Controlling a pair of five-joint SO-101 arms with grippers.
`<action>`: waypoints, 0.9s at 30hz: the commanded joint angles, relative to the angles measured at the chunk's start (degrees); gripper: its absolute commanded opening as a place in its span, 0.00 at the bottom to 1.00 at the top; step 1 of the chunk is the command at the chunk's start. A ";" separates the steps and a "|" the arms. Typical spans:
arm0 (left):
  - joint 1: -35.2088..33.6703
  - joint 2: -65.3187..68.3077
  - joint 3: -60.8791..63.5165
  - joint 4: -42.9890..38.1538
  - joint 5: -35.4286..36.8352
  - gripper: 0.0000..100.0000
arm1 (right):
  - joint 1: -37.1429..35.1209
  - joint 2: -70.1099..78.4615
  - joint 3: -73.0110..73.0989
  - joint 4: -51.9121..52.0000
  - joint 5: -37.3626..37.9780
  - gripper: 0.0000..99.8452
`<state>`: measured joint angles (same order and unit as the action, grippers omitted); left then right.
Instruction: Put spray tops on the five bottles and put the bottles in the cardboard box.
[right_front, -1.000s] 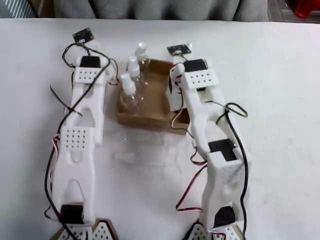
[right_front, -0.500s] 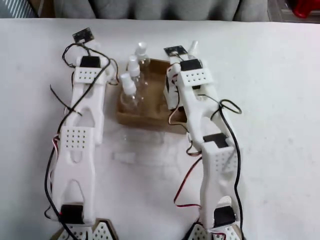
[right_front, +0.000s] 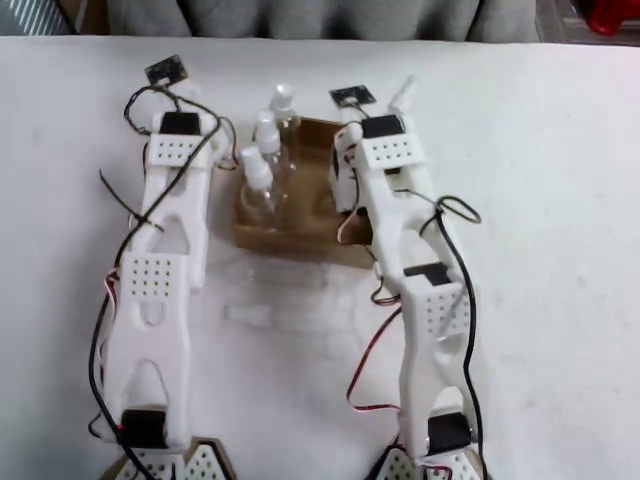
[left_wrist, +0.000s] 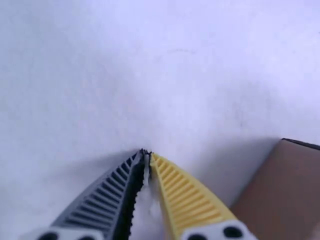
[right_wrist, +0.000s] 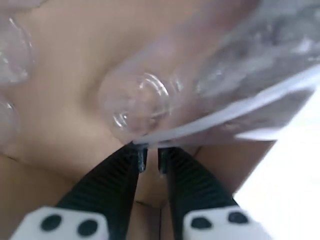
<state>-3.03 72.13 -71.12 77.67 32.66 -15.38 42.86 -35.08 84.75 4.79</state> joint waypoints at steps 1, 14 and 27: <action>3.12 0.13 -1.05 -0.97 0.18 0.02 | 0.13 -2.42 -2.99 3.30 0.44 0.02; 3.21 0.13 -1.05 -1.14 0.18 0.02 | -1.01 -10.59 -2.99 12.79 0.35 0.02; 3.21 0.13 -1.05 -1.23 0.18 0.02 | 3.65 -20.62 -2.99 13.32 -4.22 0.02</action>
<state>-2.95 72.13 -71.12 77.67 32.66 -13.54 27.03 -35.08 96.79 3.91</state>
